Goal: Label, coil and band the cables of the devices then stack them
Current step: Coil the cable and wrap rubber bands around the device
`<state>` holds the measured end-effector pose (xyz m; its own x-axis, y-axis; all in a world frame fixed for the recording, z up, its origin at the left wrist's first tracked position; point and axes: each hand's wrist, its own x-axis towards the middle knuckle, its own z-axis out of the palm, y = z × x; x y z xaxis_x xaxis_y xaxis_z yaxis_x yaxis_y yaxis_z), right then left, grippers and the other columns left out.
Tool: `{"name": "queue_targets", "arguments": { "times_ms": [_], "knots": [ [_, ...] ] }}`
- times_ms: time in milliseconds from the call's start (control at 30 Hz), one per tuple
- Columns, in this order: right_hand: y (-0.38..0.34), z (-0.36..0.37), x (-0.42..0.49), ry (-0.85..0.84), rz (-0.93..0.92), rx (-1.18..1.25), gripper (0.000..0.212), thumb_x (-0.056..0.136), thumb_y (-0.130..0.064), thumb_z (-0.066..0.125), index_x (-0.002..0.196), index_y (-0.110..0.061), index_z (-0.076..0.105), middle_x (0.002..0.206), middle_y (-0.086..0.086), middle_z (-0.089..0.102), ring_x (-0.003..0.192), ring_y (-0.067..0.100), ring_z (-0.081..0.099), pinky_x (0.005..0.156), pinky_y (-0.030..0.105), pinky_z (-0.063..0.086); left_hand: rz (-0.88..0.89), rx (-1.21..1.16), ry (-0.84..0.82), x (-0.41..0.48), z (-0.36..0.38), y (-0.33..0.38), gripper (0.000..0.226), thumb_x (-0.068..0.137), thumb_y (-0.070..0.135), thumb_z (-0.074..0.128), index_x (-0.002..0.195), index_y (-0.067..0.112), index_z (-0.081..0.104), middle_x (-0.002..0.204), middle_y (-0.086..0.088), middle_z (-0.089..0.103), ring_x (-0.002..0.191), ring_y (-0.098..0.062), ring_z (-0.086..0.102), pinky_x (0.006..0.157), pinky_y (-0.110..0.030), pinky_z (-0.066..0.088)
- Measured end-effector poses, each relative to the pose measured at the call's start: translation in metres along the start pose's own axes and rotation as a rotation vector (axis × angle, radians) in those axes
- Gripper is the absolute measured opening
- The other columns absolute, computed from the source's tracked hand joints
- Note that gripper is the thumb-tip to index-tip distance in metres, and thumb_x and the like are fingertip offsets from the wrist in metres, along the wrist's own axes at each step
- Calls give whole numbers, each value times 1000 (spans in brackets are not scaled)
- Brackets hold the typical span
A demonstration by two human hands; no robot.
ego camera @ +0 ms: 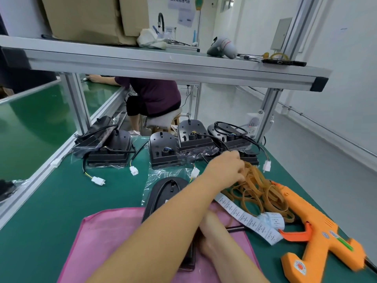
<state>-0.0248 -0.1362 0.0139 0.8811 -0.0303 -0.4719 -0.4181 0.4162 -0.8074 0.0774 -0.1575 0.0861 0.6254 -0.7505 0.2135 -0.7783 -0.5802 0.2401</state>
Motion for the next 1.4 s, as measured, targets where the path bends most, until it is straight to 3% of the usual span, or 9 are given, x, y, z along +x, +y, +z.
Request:
{"name": "queue_targets", "arguments": {
  "times_ms": [67, 200, 367, 567, 700, 800, 933, 1167, 1400],
  "knots": [
    [-4, 3, -2, -40, -6, 32, 19, 83, -8, 64, 100, 0, 63, 80, 15, 72, 70, 26, 70, 59, 33, 56, -128, -296, 48, -8, -22, -11, 19, 86, 39, 68, 87, 20, 72, 91, 5, 62, 83, -15, 61, 71, -31, 53],
    [-6, 3, -7, -123, -55, -19, 57, 57, -23, 80, 107, -2, 63, 97, 19, 73, 86, 30, 70, 82, 43, 57, -302, -724, 136, -37, -73, -48, 18, 82, 36, 74, 72, 23, 67, 60, 17, 65, 51, 8, 55, 51, -11, 42],
    [-12, 0, -13, -251, -136, -156, 89, 63, -20, 78, 142, -18, 38, 116, 10, 69, 105, 29, 67, 89, 42, 54, -373, -981, 11, -81, -107, -95, 5, 91, 14, 65, 89, 10, 63, 74, -3, 72, 67, -11, 66, 65, -22, 57],
    [-24, 8, -19, -429, -166, -308, 115, 58, -20, 79, 149, -39, 11, 106, 3, 74, 94, 24, 70, 74, 30, 57, -416, -1034, -146, -118, -92, -117, 8, 95, 8, 58, 88, 12, 61, 94, -20, 57, 83, -22, 56, 68, -19, 55],
    [-29, 12, -14, -492, -180, -322, 105, 63, -15, 76, 148, -40, 21, 112, 7, 71, 99, 31, 66, 84, 42, 55, -236, -1155, -349, -132, -84, -114, 36, 96, -3, 50, 76, 18, 70, 82, -2, 72, 77, -11, 68, 70, -16, 52],
    [-32, 12, -14, -550, -180, -307, 79, 66, -12, 74, 134, -40, 47, 115, 23, 65, 91, 32, 65, 78, 38, 56, -268, -1098, -422, -135, -78, -115, 34, 96, 3, 54, 75, 23, 71, 75, 10, 71, 70, -3, 66, 65, -16, 51],
    [-29, 8, -12, -529, -173, -237, 72, 63, -13, 75, 130, -22, 52, 109, 22, 66, 85, 31, 65, 74, 37, 56, -304, -1132, -509, -136, -72, -117, 35, 95, 8, 55, 70, 26, 72, 74, 9, 68, 69, -7, 63, 69, -22, 52],
    [-26, 8, -16, -516, -120, -266, 74, 59, -18, 74, 125, 7, 48, 101, 19, 64, 80, 27, 63, 70, 32, 53, -321, -1220, -391, -139, -62, -113, 27, 88, 6, 56, 66, 20, 63, 73, -2, 60, 65, -13, 55, 66, -25, 48],
    [-29, 9, -26, -418, -24, -400, 70, 55, -25, 75, 114, 7, 56, 94, 19, 63, 79, 28, 59, 70, 32, 49, -439, -1271, -152, -136, -63, -118, 17, 88, 13, 65, 72, 15, 59, 54, 7, 42, 48, -7, 25, 43, -15, 25]
  ]
}}
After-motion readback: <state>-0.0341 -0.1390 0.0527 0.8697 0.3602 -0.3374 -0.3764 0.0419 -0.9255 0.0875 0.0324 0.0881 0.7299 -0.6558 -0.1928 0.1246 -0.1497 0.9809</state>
